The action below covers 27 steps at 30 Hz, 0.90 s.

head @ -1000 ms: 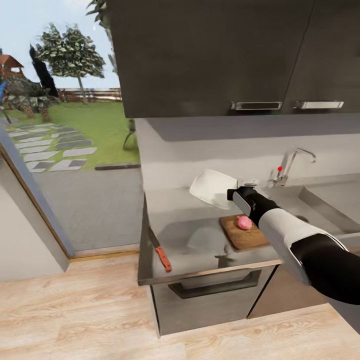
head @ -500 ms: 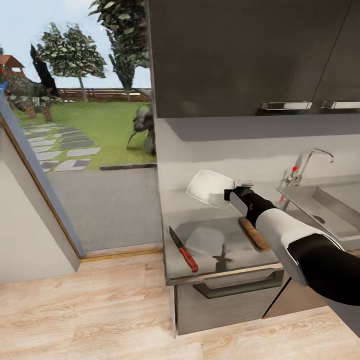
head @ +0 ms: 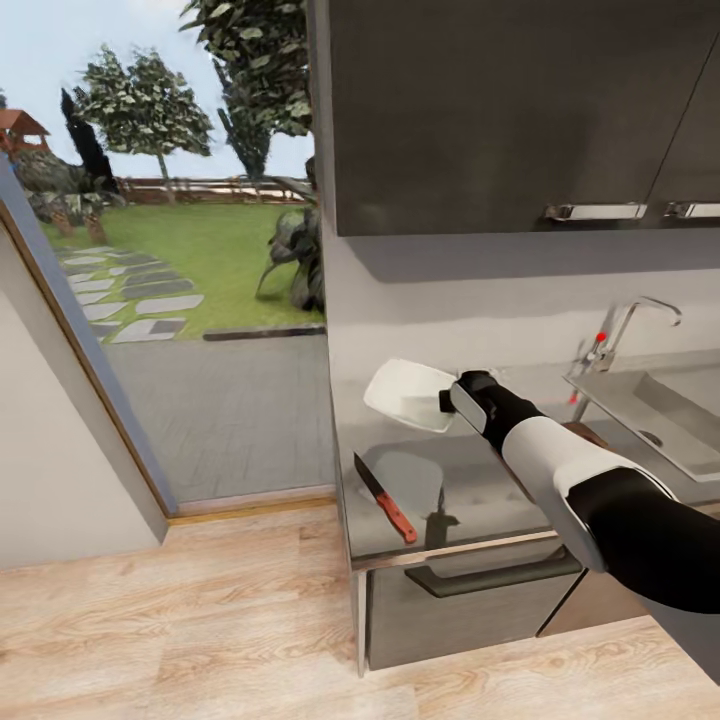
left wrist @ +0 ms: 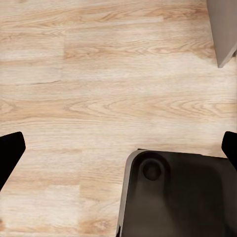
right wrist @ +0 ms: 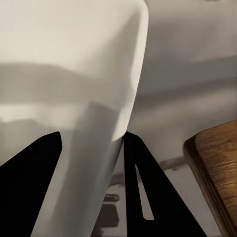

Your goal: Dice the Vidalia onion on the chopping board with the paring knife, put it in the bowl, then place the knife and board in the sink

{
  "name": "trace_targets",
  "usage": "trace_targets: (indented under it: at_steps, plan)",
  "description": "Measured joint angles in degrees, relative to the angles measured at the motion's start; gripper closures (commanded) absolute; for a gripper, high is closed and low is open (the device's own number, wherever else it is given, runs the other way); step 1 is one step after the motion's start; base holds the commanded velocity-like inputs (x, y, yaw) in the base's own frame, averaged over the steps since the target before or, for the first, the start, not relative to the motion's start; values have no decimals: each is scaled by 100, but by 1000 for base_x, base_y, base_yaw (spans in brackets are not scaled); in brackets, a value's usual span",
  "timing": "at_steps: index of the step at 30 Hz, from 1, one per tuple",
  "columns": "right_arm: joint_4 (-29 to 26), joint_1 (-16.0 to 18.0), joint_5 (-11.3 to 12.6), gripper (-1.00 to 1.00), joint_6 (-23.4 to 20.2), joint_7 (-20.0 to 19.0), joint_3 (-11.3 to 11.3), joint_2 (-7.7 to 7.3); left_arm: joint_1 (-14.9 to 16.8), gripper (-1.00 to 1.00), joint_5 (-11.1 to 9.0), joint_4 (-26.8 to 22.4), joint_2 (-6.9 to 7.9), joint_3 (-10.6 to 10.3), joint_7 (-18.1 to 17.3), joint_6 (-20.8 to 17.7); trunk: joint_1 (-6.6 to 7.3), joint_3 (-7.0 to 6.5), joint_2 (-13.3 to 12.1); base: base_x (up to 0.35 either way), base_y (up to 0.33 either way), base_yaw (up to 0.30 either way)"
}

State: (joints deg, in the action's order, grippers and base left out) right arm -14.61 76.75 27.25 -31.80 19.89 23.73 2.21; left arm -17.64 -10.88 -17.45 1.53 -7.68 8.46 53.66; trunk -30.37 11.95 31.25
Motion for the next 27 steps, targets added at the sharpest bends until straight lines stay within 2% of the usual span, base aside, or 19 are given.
trace_targets:
  at_steps: [5,8,11,27]
  plan:
    - [20,-1,-17,100,-36,14,-4,-11,1,-100,0,0,0,0,0,-1,0,0,0,0,0,0]
    - [27,-1,-7,100,-482,14,6,4,2,-100,0,0,0,0,0,-1,0,0,0,0,0,0]
    - [27,-1,-14,100,-629,14,8,6,1,-100,0,0,-1,0,0,-1,0,0,0,0,0,0]
    - [36,-2,-10,100,-749,5,8,-2,0,-100,0,0,0,0,0,-1,0,0,0,0,0,0]
